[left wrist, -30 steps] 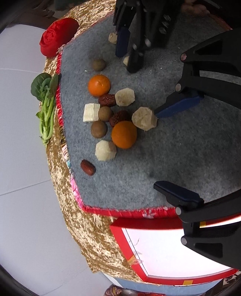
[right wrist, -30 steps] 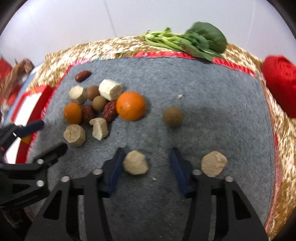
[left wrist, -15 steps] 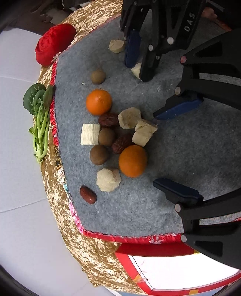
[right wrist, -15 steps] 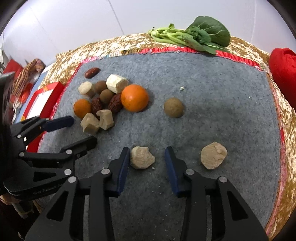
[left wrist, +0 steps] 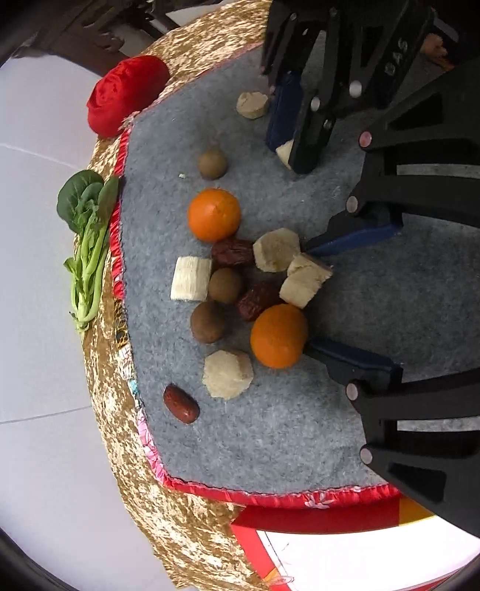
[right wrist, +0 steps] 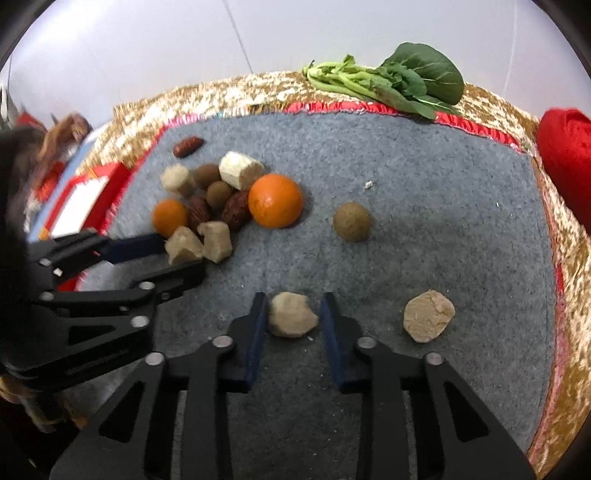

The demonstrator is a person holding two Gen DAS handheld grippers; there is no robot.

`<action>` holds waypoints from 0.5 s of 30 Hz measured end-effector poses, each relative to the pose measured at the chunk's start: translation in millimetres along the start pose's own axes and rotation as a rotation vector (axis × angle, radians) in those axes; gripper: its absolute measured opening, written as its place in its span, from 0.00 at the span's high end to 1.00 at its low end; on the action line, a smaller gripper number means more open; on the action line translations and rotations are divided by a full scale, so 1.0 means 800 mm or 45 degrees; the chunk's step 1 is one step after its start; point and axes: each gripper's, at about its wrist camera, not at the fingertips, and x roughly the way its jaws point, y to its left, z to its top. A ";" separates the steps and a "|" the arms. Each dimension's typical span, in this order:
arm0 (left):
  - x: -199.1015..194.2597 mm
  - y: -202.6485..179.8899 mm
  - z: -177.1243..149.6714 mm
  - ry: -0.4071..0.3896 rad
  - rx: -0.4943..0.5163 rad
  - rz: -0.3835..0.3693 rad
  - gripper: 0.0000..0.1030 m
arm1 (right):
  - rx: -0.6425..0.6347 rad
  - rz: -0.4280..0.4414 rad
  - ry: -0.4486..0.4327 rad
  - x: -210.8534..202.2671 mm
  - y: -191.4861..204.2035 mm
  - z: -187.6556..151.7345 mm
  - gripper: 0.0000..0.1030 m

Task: Organize fruits
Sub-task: 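Close the right tool on a tan chunk while the left tool grasps another tan chunk, then lift both held tan chunks and carry them over the white tray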

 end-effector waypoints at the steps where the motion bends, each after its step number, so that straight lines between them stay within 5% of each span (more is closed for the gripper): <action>1: 0.000 0.002 0.001 -0.004 -0.008 -0.005 0.55 | 0.014 0.006 -0.007 -0.002 -0.001 0.001 0.72; 3: -0.001 0.002 0.001 -0.007 -0.004 -0.023 0.59 | 0.018 -0.002 -0.018 -0.006 -0.003 0.000 0.72; 5: -0.002 0.002 -0.001 0.003 -0.010 -0.098 0.81 | 0.016 -0.008 -0.012 -0.006 -0.002 -0.002 0.72; 7: -0.002 0.007 -0.004 0.010 -0.050 -0.184 0.80 | 0.019 -0.008 -0.012 -0.006 -0.002 -0.001 0.72; 15: 0.006 0.005 0.004 -0.018 -0.101 -0.150 0.80 | 0.012 -0.036 0.020 0.001 0.000 -0.005 0.72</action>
